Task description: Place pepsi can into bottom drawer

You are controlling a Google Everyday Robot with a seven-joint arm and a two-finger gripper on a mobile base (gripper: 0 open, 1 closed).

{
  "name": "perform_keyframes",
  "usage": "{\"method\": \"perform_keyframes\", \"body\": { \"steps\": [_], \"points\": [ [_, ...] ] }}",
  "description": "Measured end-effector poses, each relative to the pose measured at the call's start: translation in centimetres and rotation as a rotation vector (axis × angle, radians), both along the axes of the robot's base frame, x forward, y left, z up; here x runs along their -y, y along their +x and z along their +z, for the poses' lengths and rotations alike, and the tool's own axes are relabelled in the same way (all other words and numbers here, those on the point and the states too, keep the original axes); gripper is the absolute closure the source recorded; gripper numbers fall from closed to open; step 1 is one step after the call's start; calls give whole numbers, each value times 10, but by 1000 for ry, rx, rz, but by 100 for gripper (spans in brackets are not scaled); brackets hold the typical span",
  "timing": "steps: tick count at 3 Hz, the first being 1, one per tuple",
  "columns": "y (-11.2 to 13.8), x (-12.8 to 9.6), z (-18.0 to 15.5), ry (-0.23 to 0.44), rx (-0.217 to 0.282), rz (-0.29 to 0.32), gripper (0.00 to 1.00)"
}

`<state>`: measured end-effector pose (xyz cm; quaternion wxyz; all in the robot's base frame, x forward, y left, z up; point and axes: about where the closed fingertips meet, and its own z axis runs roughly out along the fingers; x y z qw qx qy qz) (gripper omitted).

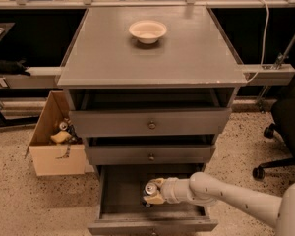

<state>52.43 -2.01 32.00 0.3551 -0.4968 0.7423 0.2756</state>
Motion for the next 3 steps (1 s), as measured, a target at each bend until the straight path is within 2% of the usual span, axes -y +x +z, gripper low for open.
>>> {"method": "perform_keyframes", "body": {
  "steps": [2,3],
  "points": [
    [12,-43,-61,17,95,183,100],
    [11,-56,-78,8,108,234,100]
  ]
}}
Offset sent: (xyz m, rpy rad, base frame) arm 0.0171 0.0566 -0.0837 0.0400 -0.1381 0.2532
